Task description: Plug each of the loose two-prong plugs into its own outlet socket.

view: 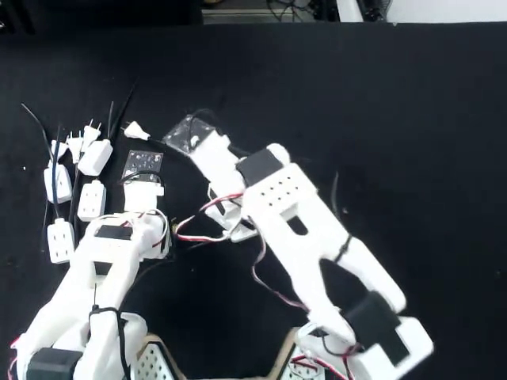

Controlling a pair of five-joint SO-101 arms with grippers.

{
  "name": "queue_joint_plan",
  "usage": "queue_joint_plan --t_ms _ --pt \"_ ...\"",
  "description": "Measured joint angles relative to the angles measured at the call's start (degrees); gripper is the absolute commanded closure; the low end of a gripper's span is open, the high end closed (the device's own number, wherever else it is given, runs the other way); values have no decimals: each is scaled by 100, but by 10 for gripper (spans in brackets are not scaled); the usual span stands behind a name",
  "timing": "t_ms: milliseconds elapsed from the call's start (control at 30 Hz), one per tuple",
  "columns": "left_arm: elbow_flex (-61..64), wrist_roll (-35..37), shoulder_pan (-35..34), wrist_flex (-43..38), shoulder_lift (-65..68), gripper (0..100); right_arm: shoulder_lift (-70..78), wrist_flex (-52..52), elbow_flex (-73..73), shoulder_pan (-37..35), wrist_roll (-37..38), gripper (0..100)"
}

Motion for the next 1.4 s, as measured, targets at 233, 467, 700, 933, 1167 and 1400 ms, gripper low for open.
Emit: queue_joint_plan --t_ms 233,467,700,933,1167,1400 --pt "0 0 0 0 0 816 -273 158 0 0 2171 618" --pt "0 0 0 0 0 816 88 290 0 0 2655 614" --pt "0 0 0 0 0 816 738 290 123 0 3763 614" --pt "0 0 0 0 0 816 791 290 343 -9 4281 614" --pt "0 0 0 0 0 816 791 264 862 -9 4571 614" --pt "0 0 0 0 0 816 791 -237 1521 -9 4571 614"
